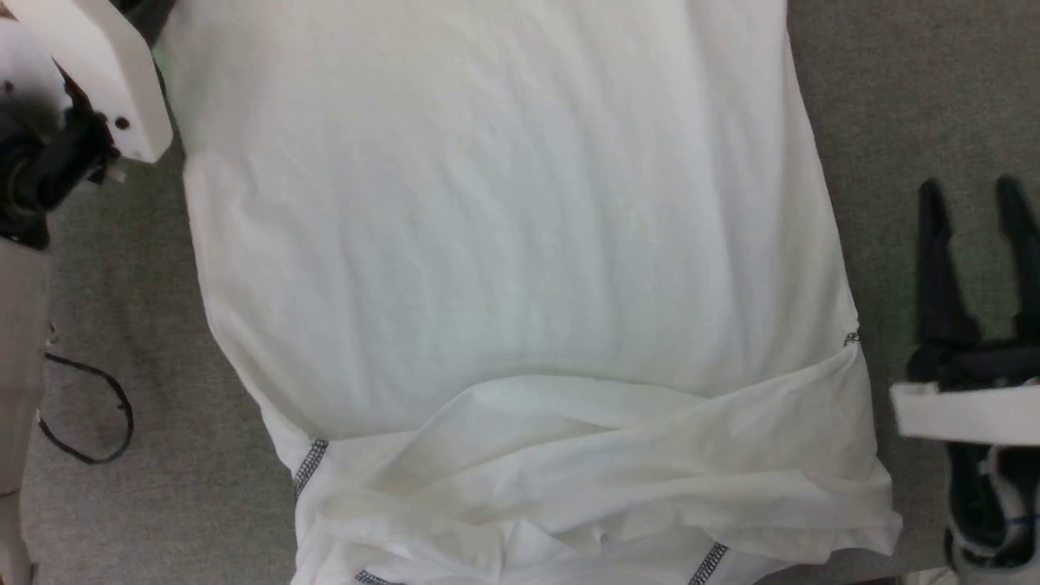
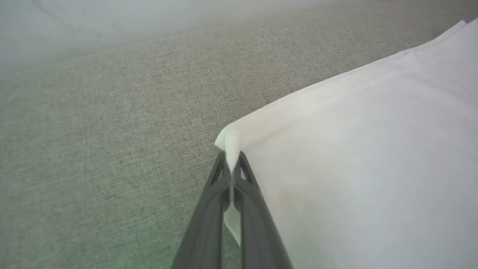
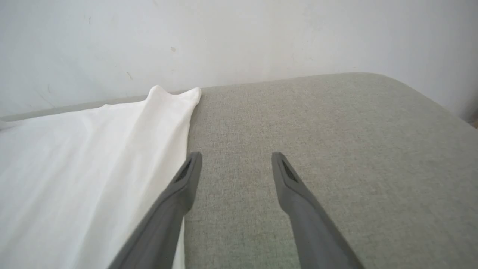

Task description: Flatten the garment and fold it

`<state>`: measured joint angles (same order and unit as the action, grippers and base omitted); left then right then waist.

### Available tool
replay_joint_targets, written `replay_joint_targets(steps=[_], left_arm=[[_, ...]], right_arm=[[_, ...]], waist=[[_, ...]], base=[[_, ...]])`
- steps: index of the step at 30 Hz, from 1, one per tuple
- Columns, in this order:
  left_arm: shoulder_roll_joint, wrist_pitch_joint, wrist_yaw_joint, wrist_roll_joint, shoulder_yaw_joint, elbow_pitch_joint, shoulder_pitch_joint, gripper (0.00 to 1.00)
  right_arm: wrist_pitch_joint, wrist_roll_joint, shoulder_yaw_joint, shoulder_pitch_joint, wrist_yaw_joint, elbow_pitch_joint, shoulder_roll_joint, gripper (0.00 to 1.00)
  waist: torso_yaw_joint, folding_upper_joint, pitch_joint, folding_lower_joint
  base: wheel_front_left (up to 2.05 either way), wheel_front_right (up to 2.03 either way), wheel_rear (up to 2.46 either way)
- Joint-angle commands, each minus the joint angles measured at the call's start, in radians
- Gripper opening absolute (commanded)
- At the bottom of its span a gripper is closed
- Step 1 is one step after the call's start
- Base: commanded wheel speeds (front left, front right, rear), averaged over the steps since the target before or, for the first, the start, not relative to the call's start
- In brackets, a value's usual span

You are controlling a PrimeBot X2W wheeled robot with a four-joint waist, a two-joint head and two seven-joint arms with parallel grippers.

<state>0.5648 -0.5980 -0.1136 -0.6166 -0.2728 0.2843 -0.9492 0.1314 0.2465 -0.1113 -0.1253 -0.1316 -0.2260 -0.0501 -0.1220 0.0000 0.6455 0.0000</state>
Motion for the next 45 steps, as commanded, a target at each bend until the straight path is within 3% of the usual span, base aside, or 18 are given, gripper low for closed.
replay_joint_targets(steps=[1,5,8,13,19,27,34,41,42,43,44,45], left_arm=[[-0.012,0.031,-0.004,-0.003,-0.002,0.010,0.026,0.00],[-0.042,0.094,-0.006,-0.013,-0.009,0.016,0.048,0.00],[-0.064,0.129,-0.007,-0.019,-0.015,0.019,0.051,0.00],[-0.092,0.158,-0.009,-0.021,-0.036,0.027,0.039,0.00],[-0.117,0.174,-0.012,-0.022,-0.070,0.032,-0.002,0.00],[-0.153,0.194,-0.015,-0.036,-0.120,0.041,-0.056,0.00],[-0.156,0.214,-0.016,-0.056,-0.148,0.054,-0.089,0.00],[-0.148,0.239,-0.017,-0.077,-0.176,0.056,-0.115,0.00],[-0.146,0.242,-0.017,-0.081,-0.180,0.058,-0.118,0.00],[-0.144,0.244,-0.017,-0.084,-0.184,0.061,-0.120,0.00],[-0.143,0.247,-0.017,-0.087,-0.187,0.064,-0.123,0.00],[-0.141,0.249,-0.017,-0.091,-0.191,0.067,-0.125,0.00]], right_arm=[[-0.023,0.014,-0.020,-0.052,0.001,-0.059,0.000,1.00],[-0.209,-0.028,-0.053,-0.200,0.001,-0.249,-0.001,1.00],[-0.368,-0.062,-0.036,-0.339,0.001,-0.298,-0.005,1.00],[-0.606,-0.045,-0.005,-0.554,0.001,-0.187,-0.007,1.00],[-0.781,-0.069,0.030,-0.749,0.001,0.054,-0.007,1.00],[-0.913,-0.224,-0.069,-0.889,0.001,0.335,-0.001,1.00],[-0.907,-0.330,-0.101,-0.919,0.001,0.430,0.000,1.00],[-0.898,-0.347,-0.138,-0.925,0.001,0.460,0.000,1.00],[-0.904,-0.344,-0.139,-0.925,0.001,0.465,0.000,0.49],[-0.909,-0.341,-0.144,-0.924,0.001,0.468,0.000,0.37],[-0.913,-0.338,-0.148,-0.925,0.001,0.468,0.000,0.00],[-0.915,-0.335,-0.150,-0.926,0.001,0.468,0.000,0.00]], waist=[[0.014,0.0000,-0.037,0.0000],[0.032,0.0000,-0.067,0.0000],[0.050,0.0000,-0.076,0.0000],[0.081,0.0000,-0.061,0.0000],[0.130,0.0000,-0.010,0.0000],[0.194,0.0000,0.052,0.0000],[0.225,0.0000,0.094,0.0000],[0.248,0.0000,0.127,0.0000],[0.249,0.0000,0.128,0.0000],[0.250,0.0000,0.127,0.0000],[0.251,0.0000,0.126,0.0000],[0.251,0.0000,0.124,0.0000]], base=[[0.00,0.00,0.00],[0.00,0.00,0.00],[0.00,0.00,0.00],[0.00,0.00,0.00],[0.00,0.00,0.00],[0.00,0.00,0.00],[0.00,0.00,0.00],[0.00,0.00,0.00],[0.00,0.00,0.00],[0.00,0.00,0.00],[0.00,0.00,0.00],[0.00,0.00,0.00]])
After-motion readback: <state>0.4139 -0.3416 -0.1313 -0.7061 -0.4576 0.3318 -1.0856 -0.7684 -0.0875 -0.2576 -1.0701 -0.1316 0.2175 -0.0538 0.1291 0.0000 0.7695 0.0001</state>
